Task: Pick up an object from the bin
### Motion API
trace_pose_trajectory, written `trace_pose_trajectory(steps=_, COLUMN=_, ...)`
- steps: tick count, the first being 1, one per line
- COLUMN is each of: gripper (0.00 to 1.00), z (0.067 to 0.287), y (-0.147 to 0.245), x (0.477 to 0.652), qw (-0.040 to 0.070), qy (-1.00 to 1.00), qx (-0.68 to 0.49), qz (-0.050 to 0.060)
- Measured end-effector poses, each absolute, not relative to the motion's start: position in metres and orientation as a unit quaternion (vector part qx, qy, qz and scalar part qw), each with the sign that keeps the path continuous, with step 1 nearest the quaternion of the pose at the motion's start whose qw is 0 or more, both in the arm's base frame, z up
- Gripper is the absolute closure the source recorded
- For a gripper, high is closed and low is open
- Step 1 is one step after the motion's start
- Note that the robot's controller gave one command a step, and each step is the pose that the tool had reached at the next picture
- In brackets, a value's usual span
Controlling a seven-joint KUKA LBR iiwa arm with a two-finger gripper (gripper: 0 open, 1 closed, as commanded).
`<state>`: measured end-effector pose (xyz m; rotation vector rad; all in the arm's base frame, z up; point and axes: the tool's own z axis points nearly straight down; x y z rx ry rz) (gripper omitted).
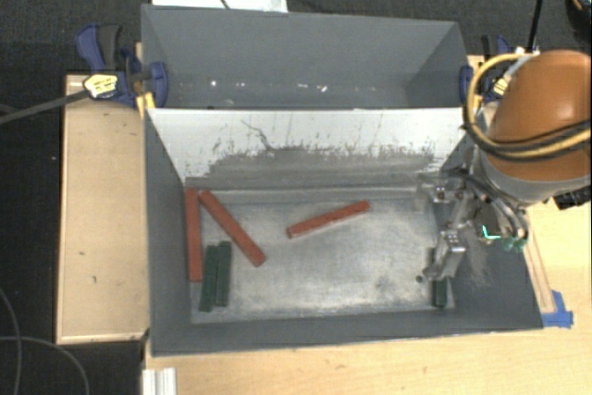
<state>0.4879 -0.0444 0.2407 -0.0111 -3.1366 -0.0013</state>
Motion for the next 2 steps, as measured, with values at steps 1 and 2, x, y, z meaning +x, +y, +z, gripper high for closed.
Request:
trace_pose_trajectory(steps=1, gripper=0.00, z=0.188, y=-0.046, x=0.495, qw=0.002, qy=-1.000, qx=-0.023, qz=-0.001)
trace_pose_trajectory(steps=2, gripper=0.00, z=0.076, y=0.056, x=0.528, qw=0.002, qy=-0.989, qx=0.147, qz=-0.001)
